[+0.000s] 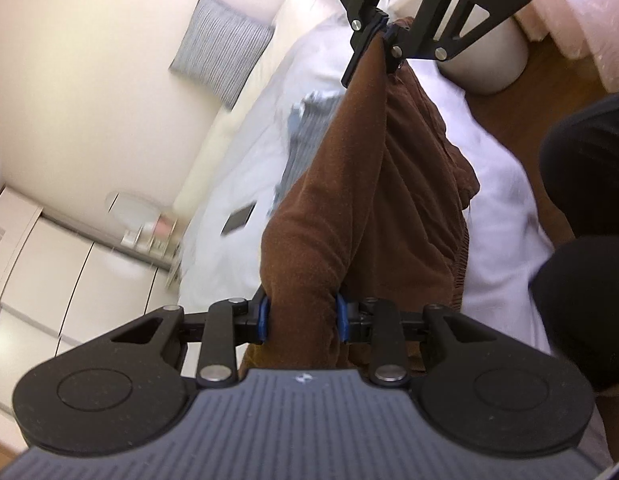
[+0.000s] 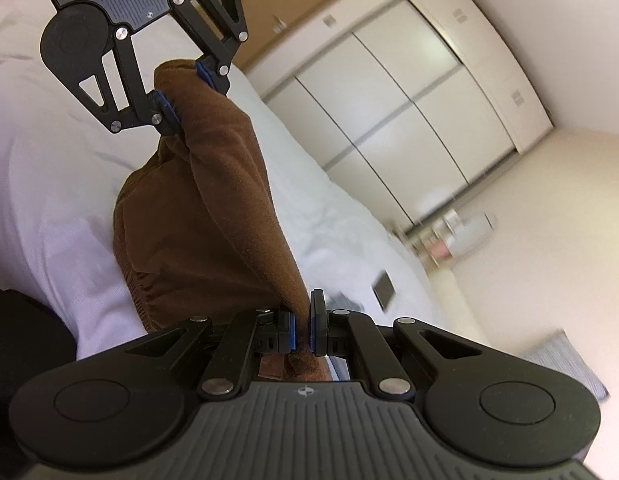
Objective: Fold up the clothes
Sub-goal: 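Lift the brown garment with both grippers and carry it toward the clothes stack, then lower the brown garment with both grippers onto the striped clothes stack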
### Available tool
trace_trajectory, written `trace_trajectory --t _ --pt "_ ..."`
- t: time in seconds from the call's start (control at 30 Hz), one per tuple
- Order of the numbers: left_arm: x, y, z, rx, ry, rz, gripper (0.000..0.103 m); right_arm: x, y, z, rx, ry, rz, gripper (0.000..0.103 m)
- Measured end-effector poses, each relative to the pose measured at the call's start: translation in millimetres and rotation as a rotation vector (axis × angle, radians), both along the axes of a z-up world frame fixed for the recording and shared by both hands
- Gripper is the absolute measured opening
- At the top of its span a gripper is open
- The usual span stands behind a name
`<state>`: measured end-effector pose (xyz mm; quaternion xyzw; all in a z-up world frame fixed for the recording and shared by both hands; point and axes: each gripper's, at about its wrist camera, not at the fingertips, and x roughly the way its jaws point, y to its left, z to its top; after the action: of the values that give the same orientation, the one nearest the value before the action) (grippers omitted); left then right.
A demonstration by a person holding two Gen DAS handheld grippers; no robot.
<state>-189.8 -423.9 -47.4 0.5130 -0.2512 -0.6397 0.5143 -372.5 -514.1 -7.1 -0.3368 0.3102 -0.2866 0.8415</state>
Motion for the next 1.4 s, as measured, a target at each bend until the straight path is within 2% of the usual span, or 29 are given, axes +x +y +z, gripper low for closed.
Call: trace_trajectory --t 0.27,0.57,0.73,0.87,1.0,1.17,1.23,1.27,1.4 --pt "-16 -26 9 -0.003 0.002 -0.139 0.027 -18 0 8 0.003 -0.032 -0.133 0.002" --pt "-26 -45 11 0.052 0.023 -0.208 0.027 -36 -5 10 0.051 -0.014 -0.163 0.002" --pt "-25 -73 10 0.092 0.041 -0.246 0.027 -42 -35 12 0.111 -0.006 -0.18 0.002" --pt "-23 -135 7 0.106 0.066 -0.266 0.027 -39 -91 14 0.137 -0.005 -0.204 0.002" --pt "-19 -218 23 0.05 0.053 -0.256 0.027 -19 -169 27 0.077 0.006 -0.226 0.002" --pt "-13 -305 73 -0.207 0.05 -0.199 0.027 0 -243 64 -0.234 -0.082 -0.24 0.003" --pt "-10 -333 66 -0.241 0.037 -0.192 0.027 6 -268 56 -0.296 -0.106 -0.235 0.004" --pt "-8 -346 58 -0.243 0.031 -0.186 0.027 9 -278 45 -0.294 -0.105 -0.235 0.004" --pt "-4 -386 -46 -0.074 0.006 -0.13 0.028 23 -314 -35 -0.158 -0.023 -0.243 0.003"
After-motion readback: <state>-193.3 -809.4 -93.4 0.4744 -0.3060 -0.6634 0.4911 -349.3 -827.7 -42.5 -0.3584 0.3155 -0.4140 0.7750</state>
